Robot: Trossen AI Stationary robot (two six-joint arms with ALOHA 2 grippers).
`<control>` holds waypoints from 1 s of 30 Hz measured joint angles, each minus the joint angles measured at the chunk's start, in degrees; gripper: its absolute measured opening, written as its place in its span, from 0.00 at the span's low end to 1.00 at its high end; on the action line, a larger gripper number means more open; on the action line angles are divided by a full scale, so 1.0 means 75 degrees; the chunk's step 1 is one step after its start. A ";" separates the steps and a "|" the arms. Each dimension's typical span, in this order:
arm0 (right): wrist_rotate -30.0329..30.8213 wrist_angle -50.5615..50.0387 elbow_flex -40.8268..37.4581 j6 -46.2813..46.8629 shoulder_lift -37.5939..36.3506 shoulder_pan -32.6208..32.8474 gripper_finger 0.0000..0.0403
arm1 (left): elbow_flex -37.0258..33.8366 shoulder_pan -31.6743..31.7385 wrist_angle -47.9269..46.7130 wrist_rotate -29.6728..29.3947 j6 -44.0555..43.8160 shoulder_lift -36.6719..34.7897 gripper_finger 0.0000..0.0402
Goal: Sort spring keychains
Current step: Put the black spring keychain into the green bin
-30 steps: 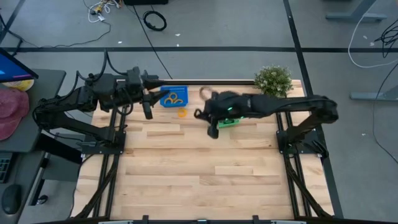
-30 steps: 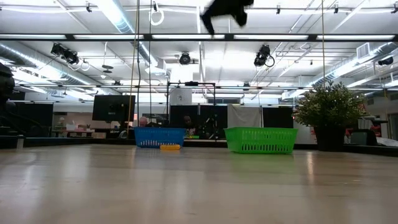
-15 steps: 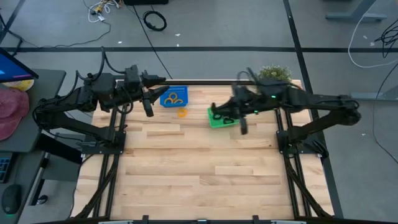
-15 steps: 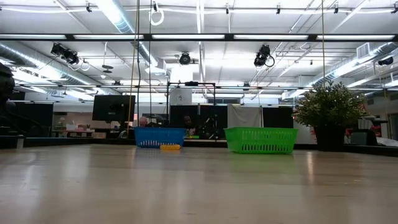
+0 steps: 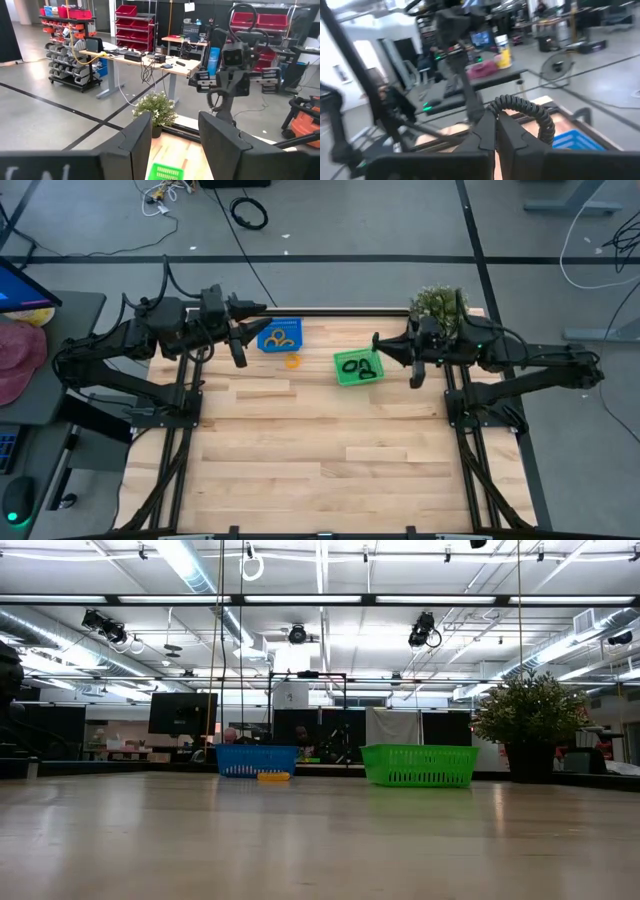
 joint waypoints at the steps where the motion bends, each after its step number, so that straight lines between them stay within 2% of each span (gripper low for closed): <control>1: 0.0154 0.0054 0.0000 0.0000 0.0008 0.0000 0.00 | 0.0000 0.0000 0.0000 0.0000 -0.0074 0.0000 0.41; 3: 0.0825 0.0005 0.0056 0.0178 0.0096 0.0003 0.00 | 0.0000 0.0000 0.0000 0.0000 -0.0154 0.0000 0.41; 7: 0.3260 -0.1003 0.0253 0.1488 0.0475 -0.0013 0.00 | 0.0000 0.0000 0.0000 0.0000 -0.0173 0.0000 0.41; 8: 0.3666 -0.1232 0.0277 0.1640 0.0585 -0.0038 0.00 | 0.0000 0.0000 0.0000 0.0000 -0.0173 0.0000 0.41; 10: 0.3858 -0.1400 0.0301 0.1833 0.0830 -0.0176 0.00 | 0.0000 0.0000 0.0000 0.0000 -0.0173 0.0000 0.41; 15: 0.3460 -0.1714 0.0303 0.2030 0.1435 -0.0579 0.00 | 0.0000 0.0000 -0.0016 -0.0119 -0.0119 0.0076 0.41; 19: 0.2235 -0.2098 0.0307 0.2503 0.2009 -0.1130 0.00 | 0.0000 0.0000 -0.0035 -0.0172 -0.0130 0.0130 0.41; 23: 0.0931 -0.3035 0.0309 0.2937 0.2712 -0.1768 0.00 | 0.0004 -0.0003 -0.0149 -0.0180 -0.0122 0.0170 0.41; 26: 0.0307 -0.3458 0.0309 0.3034 0.3206 -0.2094 0.00 | 0.0000 0.0000 -0.0247 -0.0294 -0.0067 0.0189 0.41; 30: -0.0252 -0.3364 0.0309 0.3039 0.3735 -0.2258 0.00 | 0.0000 0.0000 -0.0259 -0.0318 -0.0045 0.0180 0.41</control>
